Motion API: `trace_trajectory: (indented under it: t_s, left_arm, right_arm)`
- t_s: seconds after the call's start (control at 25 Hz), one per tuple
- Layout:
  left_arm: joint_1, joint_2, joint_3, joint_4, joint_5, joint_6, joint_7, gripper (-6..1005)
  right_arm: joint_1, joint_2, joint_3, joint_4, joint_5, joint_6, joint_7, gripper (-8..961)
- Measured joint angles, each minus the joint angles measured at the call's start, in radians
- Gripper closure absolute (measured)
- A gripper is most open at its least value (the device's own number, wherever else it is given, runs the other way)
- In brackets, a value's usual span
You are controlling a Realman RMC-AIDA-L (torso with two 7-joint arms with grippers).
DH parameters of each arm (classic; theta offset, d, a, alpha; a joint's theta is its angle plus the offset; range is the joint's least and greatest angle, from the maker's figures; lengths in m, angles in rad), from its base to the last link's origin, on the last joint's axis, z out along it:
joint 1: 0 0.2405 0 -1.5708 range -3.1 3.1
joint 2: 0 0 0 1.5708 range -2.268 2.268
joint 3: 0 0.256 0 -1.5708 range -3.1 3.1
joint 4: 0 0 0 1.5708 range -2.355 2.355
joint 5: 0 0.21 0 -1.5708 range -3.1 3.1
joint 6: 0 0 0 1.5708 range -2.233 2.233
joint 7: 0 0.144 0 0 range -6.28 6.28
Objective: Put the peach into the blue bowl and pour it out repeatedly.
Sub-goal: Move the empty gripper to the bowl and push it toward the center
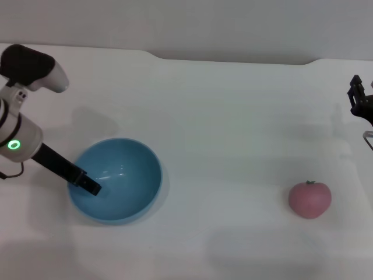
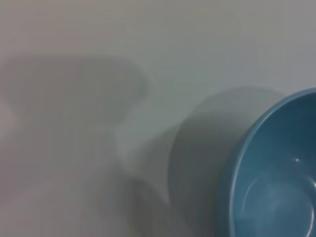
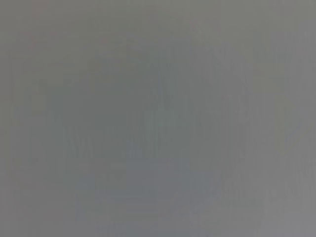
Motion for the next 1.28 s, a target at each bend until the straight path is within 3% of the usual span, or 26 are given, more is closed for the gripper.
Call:
trace_trajectory:
  t_s: [0.32, 0.76, 0.92, 1.04, 1.16, 1.28]
  left_arm:
    - [-0.028, 0.001, 0.0, -0.029, 0.0, -0.008, 0.008, 355]
    - [-0.032, 0.003, 0.004, -0.03, 0.002, -0.012, 0.009, 591]
    - [-0.034, 0.004, 0.004, -0.03, 0.002, -0.013, 0.009, 761]
    - [-0.034, 0.004, 0.003, -0.03, 0.002, -0.012, 0.008, 882]
    - [-0.036, 0.002, 0.001, -0.038, 0.001, -0.013, 0.002, 1000]
    - [-0.038, 0.002, -0.003, -0.041, -0.001, -0.013, -0.001, 1000]
  right_arm:
    - [-0.006, 0.001, 0.0, 0.0, -0.001, 0.0, 0.001, 508]
    - [-0.001, 0.001, 0.0, 0.007, -0.001, 0.007, 0.002, 507]
    - [0.001, 0.0, 0.001, 0.008, -0.001, 0.007, 0.014, 507]
    - [0.006, -0.005, -0.003, -0.001, -0.001, 0.015, 0.107, 507]
    - [0.02, -0.014, -0.03, -0.054, -0.055, 0.063, 0.347, 508]
    - [0.024, -0.017, -0.076, -0.206, -0.258, 0.145, 0.742, 508]
